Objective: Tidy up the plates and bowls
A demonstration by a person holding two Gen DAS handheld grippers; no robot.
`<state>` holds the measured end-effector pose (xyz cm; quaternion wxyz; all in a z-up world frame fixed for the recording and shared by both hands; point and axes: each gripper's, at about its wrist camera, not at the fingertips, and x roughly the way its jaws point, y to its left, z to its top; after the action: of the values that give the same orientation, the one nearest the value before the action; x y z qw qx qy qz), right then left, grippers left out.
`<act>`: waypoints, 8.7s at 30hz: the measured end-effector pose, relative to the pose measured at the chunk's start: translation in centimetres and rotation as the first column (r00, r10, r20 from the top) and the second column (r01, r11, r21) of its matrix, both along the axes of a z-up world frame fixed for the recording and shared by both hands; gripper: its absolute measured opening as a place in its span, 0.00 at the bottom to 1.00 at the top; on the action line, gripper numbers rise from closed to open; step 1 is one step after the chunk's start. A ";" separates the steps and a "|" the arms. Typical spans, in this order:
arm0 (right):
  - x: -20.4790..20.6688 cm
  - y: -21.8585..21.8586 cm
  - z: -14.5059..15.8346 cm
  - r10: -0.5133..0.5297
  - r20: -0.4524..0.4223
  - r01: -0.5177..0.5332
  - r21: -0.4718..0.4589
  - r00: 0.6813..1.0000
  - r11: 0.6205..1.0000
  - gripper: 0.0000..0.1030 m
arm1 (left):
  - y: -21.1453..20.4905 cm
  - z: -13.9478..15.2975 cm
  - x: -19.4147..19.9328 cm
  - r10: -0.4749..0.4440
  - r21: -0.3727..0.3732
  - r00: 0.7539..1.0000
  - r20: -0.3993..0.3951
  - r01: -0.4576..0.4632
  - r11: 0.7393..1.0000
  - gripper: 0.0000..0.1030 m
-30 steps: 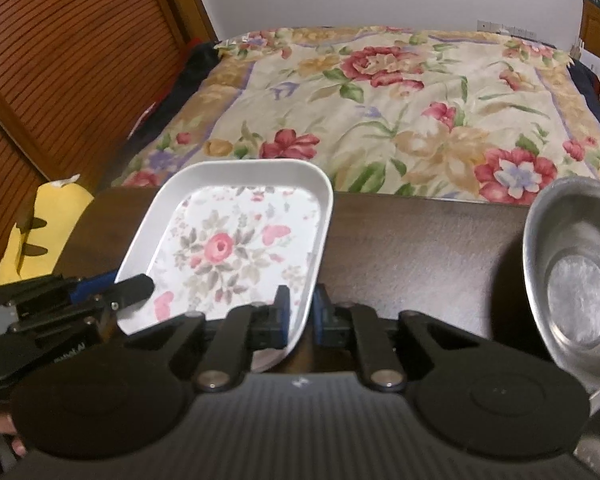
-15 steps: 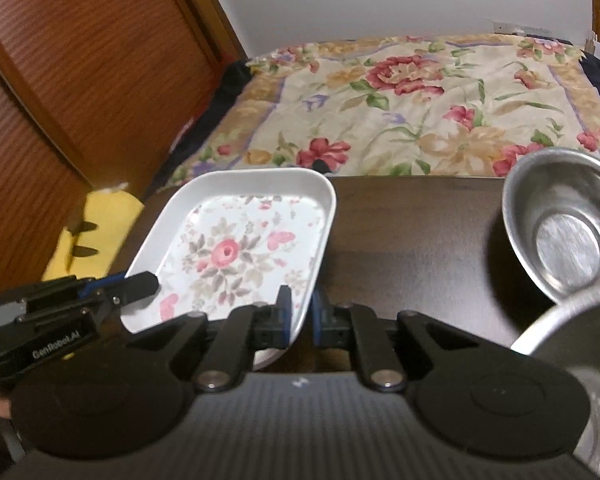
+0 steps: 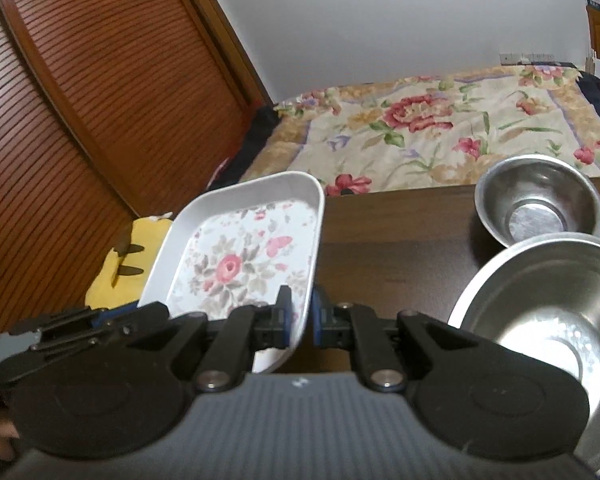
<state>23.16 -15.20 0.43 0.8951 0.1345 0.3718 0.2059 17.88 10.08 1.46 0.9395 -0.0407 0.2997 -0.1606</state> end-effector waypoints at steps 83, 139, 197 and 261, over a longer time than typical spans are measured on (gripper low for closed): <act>-13.6 -0.4 -4.5 0.076 0.099 -0.061 -0.147 0.992 0.987 0.12 | -1.3 -5.7 -12.7 -0.023 0.133 1.000 -0.020 0.026 0.991 0.18; -12.8 -10.9 -0.9 -0.189 0.367 0.264 -0.167 0.911 0.950 0.14 | -10.7 -2.1 -8.0 -0.129 0.171 0.987 0.101 0.110 0.979 0.54; -6.8 -17.0 -5.6 -0.368 0.157 0.360 0.078 0.916 0.930 0.18 | -18.7 -3.6 3.9 -0.139 0.110 0.986 -0.096 0.149 0.983 0.15; -14.9 -15.0 -6.2 -0.248 0.189 0.248 0.027 0.950 0.968 0.16 | -13.3 -4.9 -9.5 -0.225 0.026 0.974 -0.018 0.226 0.974 0.22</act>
<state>8.27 -30.17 -5.81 0.9452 0.1610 0.2641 0.1043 8.42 -3.25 -3.39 0.9134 0.0053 0.3117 -0.2618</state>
